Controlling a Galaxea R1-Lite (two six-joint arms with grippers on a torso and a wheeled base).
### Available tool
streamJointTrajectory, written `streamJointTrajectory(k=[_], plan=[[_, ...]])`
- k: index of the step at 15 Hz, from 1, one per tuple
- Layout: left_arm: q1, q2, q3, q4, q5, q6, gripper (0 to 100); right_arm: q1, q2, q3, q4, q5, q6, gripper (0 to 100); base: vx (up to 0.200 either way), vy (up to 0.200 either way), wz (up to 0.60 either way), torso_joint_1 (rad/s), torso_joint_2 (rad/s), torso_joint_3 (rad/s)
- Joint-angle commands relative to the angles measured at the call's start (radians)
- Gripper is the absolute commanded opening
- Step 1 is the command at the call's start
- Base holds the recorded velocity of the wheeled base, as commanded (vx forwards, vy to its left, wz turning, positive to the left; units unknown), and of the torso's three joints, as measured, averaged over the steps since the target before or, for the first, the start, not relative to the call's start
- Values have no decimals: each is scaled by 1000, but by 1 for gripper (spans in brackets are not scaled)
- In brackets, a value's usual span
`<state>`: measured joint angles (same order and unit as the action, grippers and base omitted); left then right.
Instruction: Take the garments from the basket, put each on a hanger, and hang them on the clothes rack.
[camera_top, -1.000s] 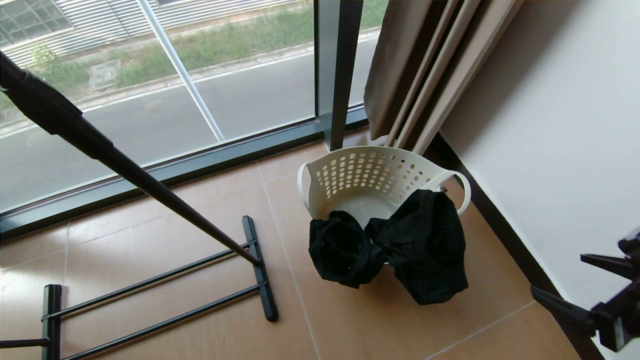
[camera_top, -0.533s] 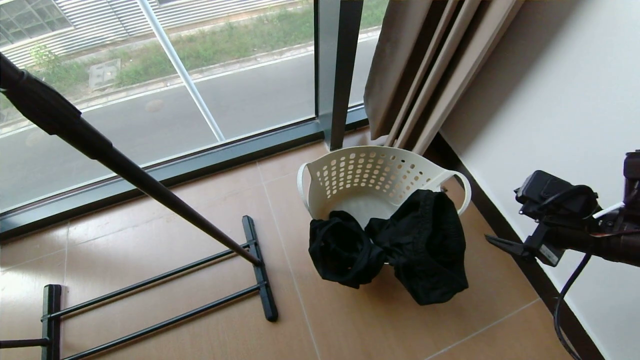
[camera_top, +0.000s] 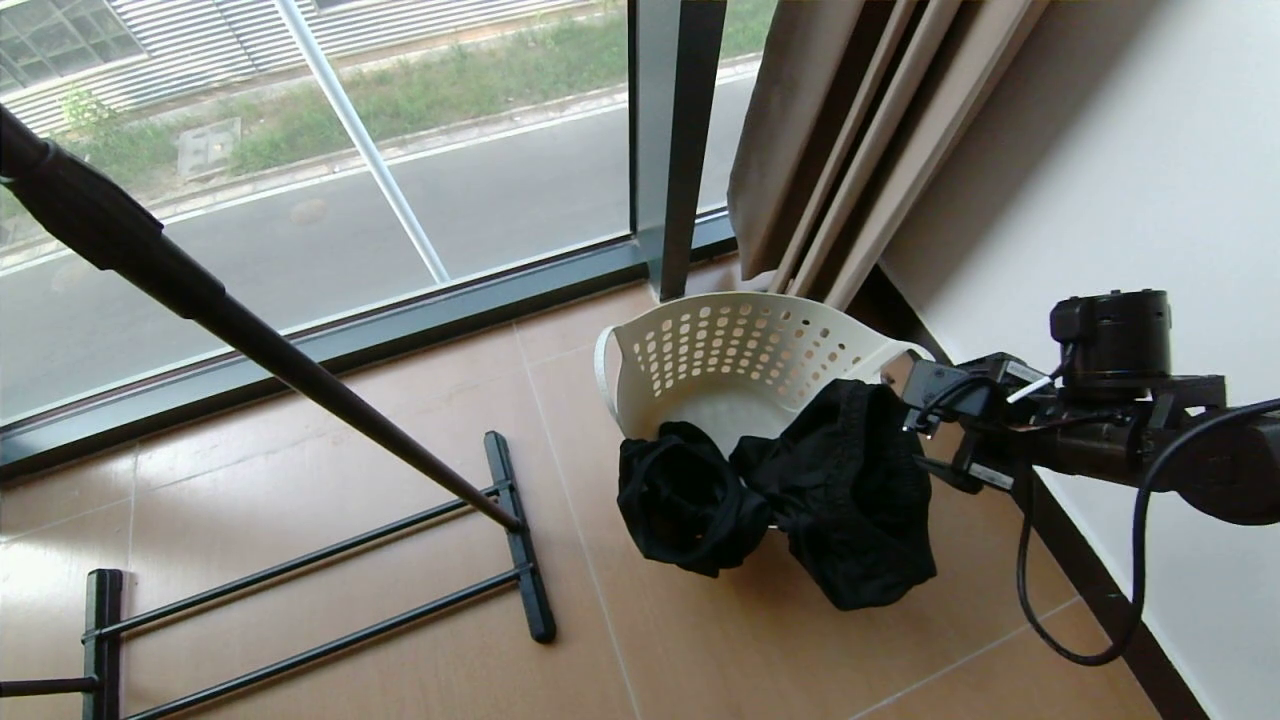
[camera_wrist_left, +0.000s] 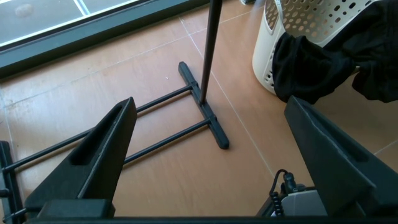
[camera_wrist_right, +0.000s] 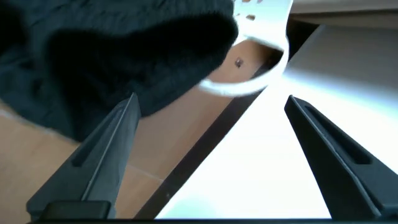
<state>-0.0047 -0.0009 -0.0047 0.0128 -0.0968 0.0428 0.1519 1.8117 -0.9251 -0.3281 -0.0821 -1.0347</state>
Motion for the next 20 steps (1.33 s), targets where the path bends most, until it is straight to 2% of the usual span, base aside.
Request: streamJointTrajectory(k=[1,3,6,11,20], plan=[[0,1,0,1,0,0,100,18,121,-66,-40,-36,-21,100,0,0,0,0,0,0],[0,1,0,0,0,-1,100,20,182,-116,-63,-42,-41,100,0,0,0,0,0,0],[0,1,0,1,0,-1,100,17,235,-190,-68,-91,-58,100,0,0,0,0,0,0],[0,1,0,0,2,-6,100,14,259,-291,-66,-94,-71,100,0,0,0,0,0,0],[0,1,0,0,0,-4,100,14,301,-337,-66,-94,-91,100,0,0,0,0,0,0]])
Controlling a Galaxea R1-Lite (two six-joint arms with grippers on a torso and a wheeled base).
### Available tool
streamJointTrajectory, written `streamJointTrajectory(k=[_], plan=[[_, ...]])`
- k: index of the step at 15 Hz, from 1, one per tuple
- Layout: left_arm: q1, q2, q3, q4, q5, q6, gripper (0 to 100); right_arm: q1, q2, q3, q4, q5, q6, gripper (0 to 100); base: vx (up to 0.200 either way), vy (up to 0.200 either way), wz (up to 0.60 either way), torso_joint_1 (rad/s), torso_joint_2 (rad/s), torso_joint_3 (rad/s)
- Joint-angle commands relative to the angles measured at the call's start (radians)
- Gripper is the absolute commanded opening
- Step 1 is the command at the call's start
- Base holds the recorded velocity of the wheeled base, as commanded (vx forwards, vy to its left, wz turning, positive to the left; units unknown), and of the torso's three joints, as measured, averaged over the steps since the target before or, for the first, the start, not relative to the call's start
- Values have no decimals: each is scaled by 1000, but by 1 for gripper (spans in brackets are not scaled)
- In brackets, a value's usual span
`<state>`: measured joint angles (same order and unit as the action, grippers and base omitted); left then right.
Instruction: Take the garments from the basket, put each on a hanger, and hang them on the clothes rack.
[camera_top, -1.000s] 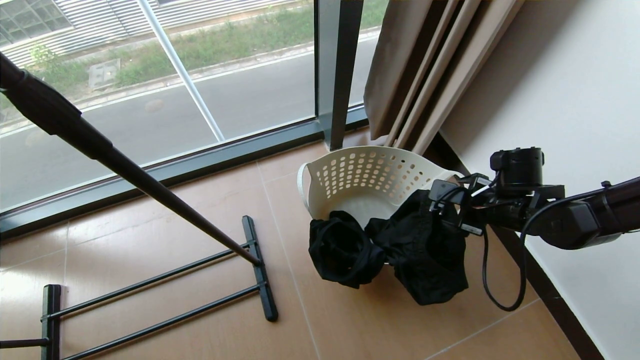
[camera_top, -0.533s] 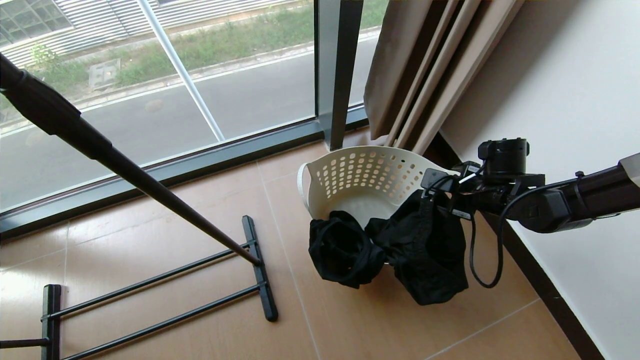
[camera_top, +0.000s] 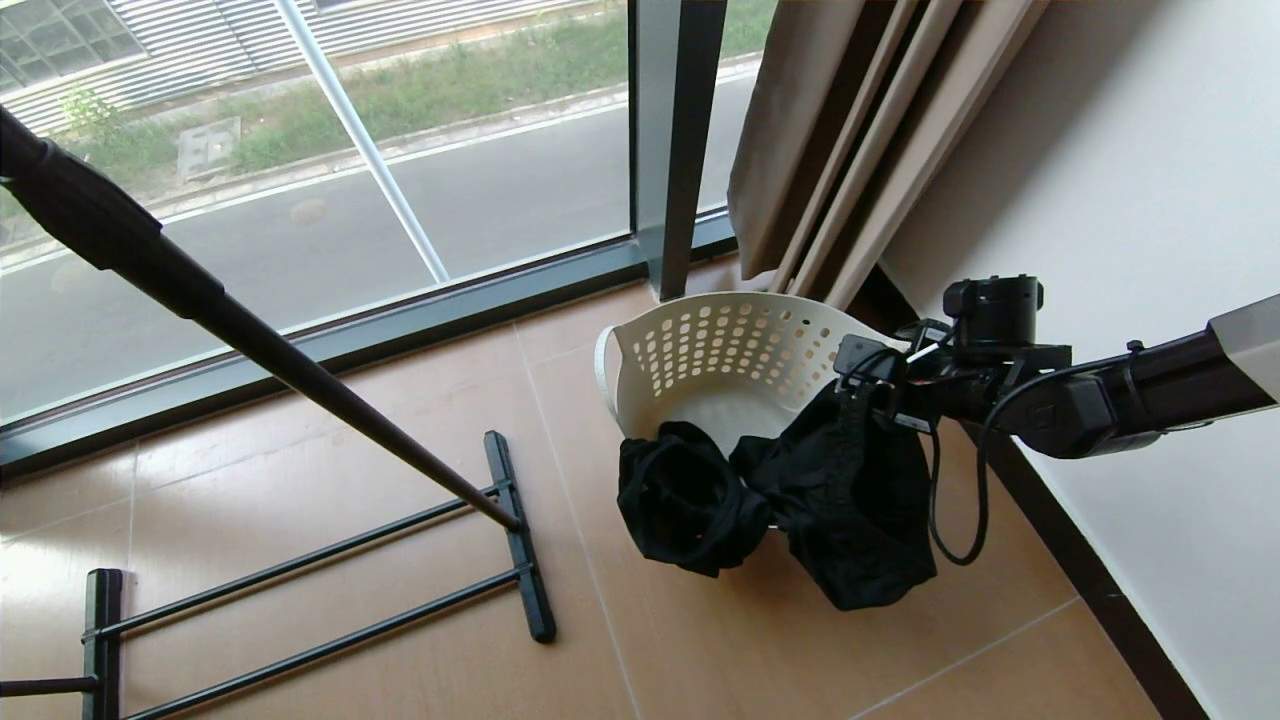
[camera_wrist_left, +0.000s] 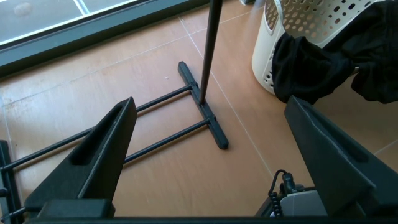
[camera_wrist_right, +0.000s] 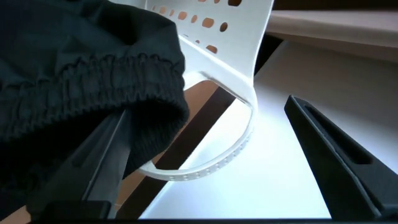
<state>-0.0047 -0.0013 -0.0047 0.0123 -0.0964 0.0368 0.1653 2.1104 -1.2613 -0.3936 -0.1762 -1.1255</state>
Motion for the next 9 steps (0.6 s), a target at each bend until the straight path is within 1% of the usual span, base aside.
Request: streamJointTrajectory(k=[1,5,6,9], plan=[[0,1,0,0,0,0,100,0,10,-1,-2,0,0,100,0,0,0,0,0,0],[0,1,0,0,0,0,100,0,40,-38,-4,0,0,100,0,0,0,0,0,0],[0,1,0,0,0,0,100,0,42,-40,-4,0,0,0,0,0,0,0,0,0],[0,1,0,0,0,2,100,3,33,-32,-4,3,4,0,0,0,0,0,0,0]])
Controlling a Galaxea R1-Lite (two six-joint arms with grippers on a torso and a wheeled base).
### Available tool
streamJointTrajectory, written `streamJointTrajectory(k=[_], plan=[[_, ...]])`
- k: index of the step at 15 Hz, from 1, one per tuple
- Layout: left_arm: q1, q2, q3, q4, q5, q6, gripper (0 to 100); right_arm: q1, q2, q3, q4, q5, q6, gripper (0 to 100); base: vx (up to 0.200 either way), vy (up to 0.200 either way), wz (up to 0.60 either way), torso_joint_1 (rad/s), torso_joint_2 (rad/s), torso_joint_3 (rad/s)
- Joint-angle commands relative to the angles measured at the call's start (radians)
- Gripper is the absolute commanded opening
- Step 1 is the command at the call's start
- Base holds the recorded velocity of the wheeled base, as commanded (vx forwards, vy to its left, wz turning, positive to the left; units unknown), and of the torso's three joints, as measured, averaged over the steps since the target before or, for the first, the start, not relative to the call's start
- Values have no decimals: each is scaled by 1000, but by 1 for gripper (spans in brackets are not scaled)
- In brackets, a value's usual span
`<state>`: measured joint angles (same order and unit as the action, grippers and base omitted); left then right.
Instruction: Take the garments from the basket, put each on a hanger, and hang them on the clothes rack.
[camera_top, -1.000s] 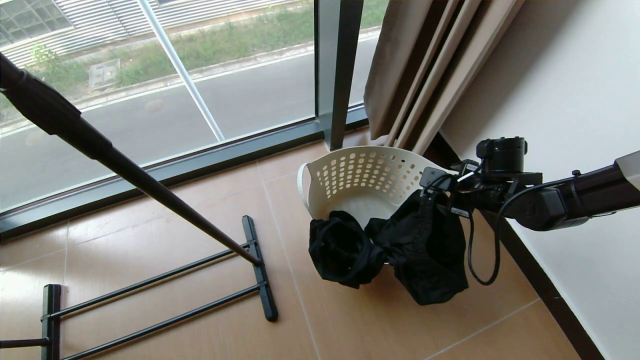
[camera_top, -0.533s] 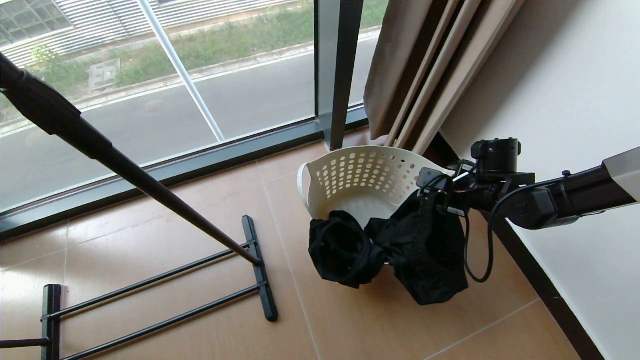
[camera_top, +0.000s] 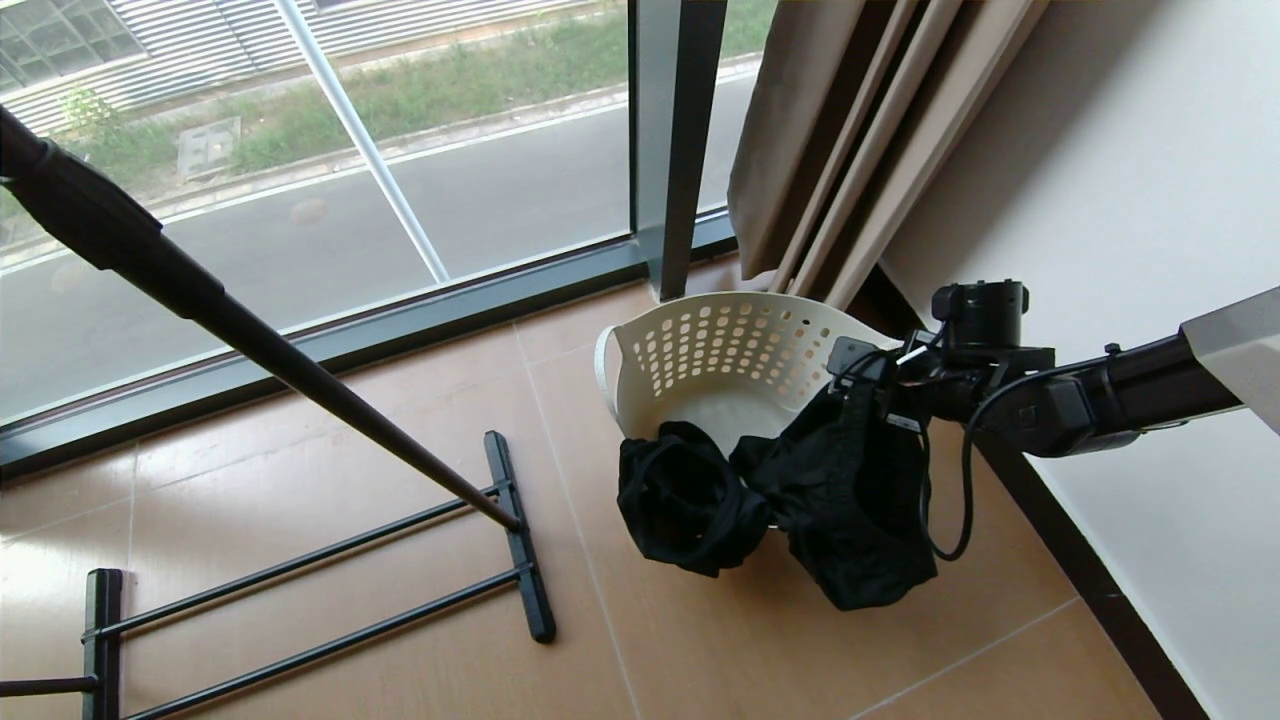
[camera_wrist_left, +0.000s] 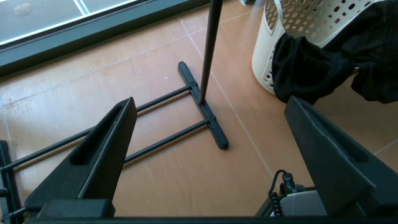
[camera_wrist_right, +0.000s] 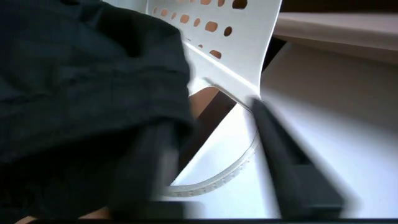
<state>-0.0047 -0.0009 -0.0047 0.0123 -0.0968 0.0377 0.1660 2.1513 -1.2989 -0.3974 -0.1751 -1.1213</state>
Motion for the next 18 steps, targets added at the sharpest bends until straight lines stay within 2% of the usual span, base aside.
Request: streamJointTrajectory(k=[1,4,6,7,10,12,15,18], plan=[[0,1,0,0,2,1,100,4,-22,24,0,5,0,0,0,0,0,0,0,0],[0,1,0,0,2,1,100,63,-217,190,2,8,15,0,0,0,0,0,0,0],[0,1,0,0,0,5,100,86,-321,262,6,6,54,0,0,0,0,0,0,0],[0,1,0,1,0,4,100,129,-439,331,15,6,115,0,0,0,0,0,0,0],[0,1,0,0,0,4,100,221,-636,443,19,6,261,0,0,0,0,0,0,0],[0,1,0,0,0,4,100,282,-745,480,29,5,354,0,0,0,0,0,0,0],[0,1,0,1,0,4,100,360,-907,497,108,5,548,0,0,0,0,0,0,0],[0,1,0,0,0,4,100,368,-1004,524,108,8,568,0,0,0,0,1,1,20]])
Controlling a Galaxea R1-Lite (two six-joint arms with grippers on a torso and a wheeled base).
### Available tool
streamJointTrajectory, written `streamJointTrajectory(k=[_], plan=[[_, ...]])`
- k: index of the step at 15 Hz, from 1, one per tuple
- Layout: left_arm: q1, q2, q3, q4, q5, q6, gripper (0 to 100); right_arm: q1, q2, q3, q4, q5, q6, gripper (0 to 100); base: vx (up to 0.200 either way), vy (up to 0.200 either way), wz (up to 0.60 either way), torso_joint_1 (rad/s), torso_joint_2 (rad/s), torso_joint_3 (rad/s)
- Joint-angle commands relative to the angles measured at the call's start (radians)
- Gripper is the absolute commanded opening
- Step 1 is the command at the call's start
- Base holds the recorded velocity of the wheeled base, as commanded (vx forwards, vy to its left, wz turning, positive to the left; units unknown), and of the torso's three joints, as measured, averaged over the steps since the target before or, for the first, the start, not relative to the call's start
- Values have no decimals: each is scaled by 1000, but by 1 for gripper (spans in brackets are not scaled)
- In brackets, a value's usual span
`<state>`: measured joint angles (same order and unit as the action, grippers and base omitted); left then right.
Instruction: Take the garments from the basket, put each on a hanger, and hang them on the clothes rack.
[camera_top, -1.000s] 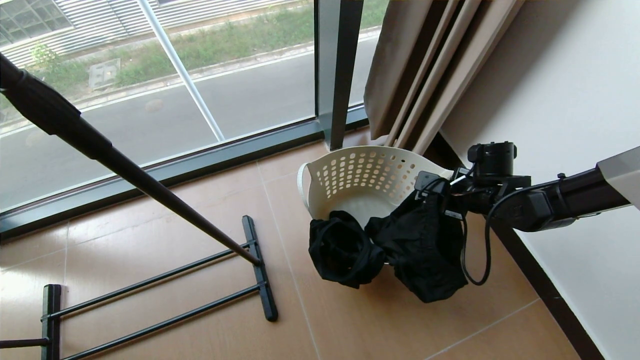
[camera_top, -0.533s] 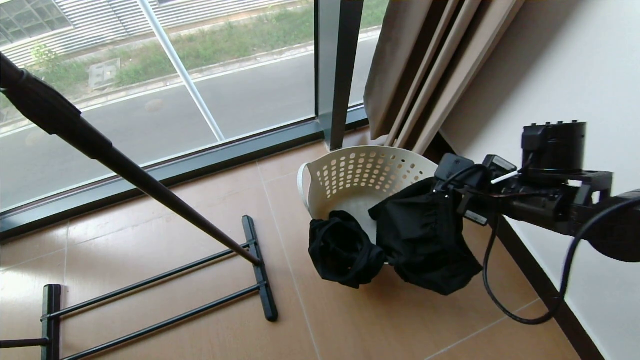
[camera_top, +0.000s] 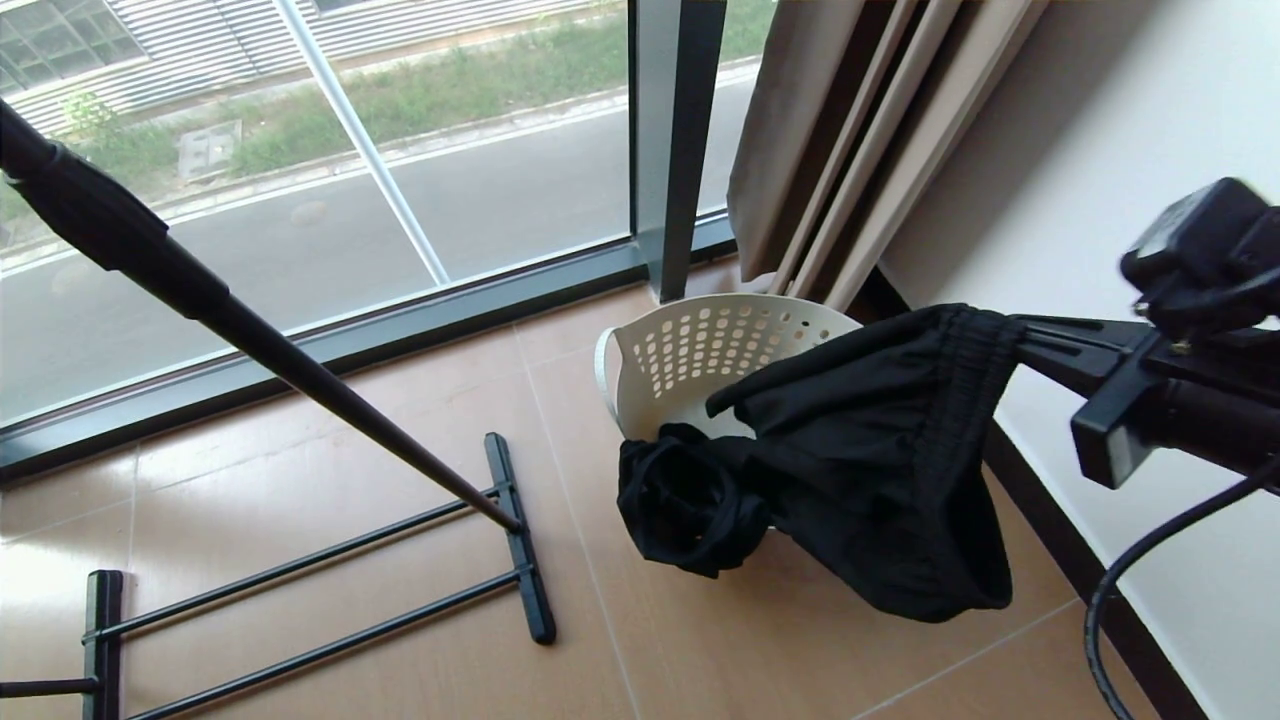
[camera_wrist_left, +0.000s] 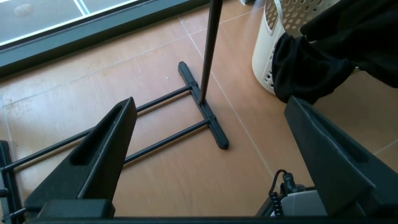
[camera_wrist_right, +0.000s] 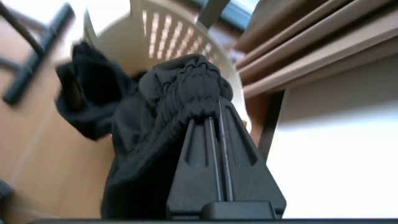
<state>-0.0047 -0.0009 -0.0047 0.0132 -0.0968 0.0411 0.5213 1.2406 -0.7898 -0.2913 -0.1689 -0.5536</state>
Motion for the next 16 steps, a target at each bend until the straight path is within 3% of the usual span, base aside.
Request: streamJointTrajectory(k=[1,4,10,16], plan=[[0,1,0,-1,0,0,100,11,-130,32,-3,2,47,0,0,0,0,2,2,134],[0,1,0,-1,0,0,100,8,-178,83,-3,2,164,0,0,0,0,4,2,181],[0,1,0,-1,0,0,100,8,-168,107,-2,43,166,0,0,0,0,3,-2,194],[0,1,0,1,0,0,100,8,-165,116,-2,43,166,0,0,0,0,101,-376,-72]])
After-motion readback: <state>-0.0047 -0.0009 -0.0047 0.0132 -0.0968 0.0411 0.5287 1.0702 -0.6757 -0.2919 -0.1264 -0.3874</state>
